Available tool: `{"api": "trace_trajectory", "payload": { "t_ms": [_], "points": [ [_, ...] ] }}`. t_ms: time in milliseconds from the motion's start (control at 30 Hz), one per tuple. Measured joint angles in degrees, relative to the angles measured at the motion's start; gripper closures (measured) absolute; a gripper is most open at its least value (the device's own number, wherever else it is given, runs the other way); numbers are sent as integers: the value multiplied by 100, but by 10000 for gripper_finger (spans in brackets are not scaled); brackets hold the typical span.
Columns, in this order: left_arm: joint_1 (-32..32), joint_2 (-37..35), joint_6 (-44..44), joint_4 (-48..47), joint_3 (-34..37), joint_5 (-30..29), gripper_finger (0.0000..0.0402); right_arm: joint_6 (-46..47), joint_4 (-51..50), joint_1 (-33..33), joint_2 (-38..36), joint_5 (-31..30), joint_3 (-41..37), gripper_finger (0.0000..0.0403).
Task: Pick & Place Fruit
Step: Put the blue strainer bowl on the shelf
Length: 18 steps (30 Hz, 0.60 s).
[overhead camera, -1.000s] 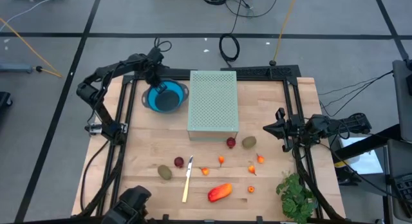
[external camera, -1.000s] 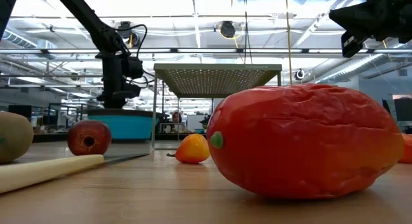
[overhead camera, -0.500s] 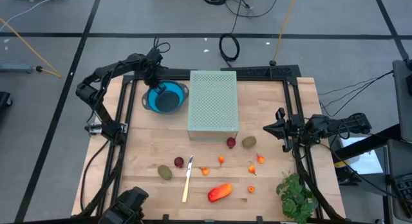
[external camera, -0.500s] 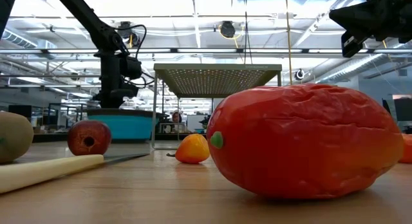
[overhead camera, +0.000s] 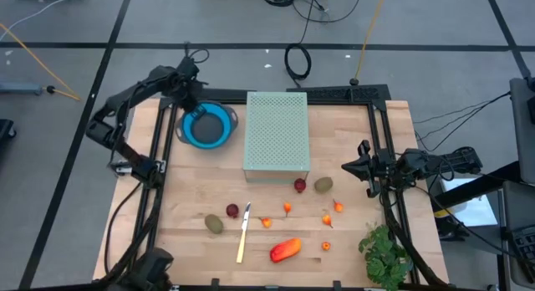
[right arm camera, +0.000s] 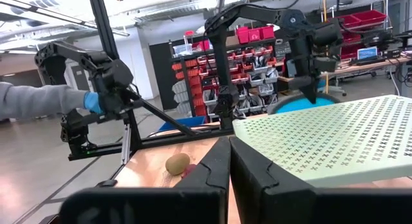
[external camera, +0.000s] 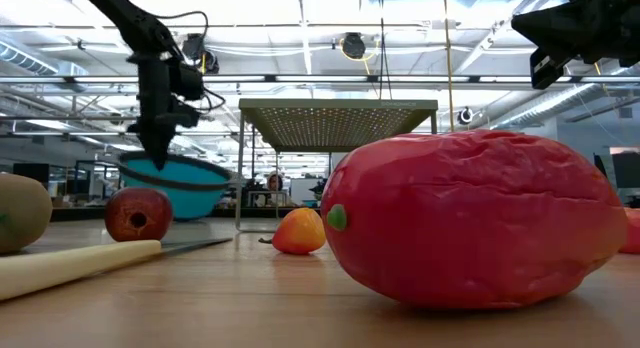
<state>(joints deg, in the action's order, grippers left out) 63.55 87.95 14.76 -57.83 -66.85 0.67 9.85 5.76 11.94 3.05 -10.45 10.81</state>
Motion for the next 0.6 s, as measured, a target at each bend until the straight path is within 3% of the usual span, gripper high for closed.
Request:
{"api": "trace_trajectory", "payload": {
  "t_ms": [300, 600],
  "points": [
    [244, -911, -972, 162, -11, 184, 397, 0, 0, 2, 2, 1, 0, 399],
    [234, -1216, -2044, 715, -13, 200, 397, 0, 0, 1, 0, 1, 0, 399]
  ]
}}
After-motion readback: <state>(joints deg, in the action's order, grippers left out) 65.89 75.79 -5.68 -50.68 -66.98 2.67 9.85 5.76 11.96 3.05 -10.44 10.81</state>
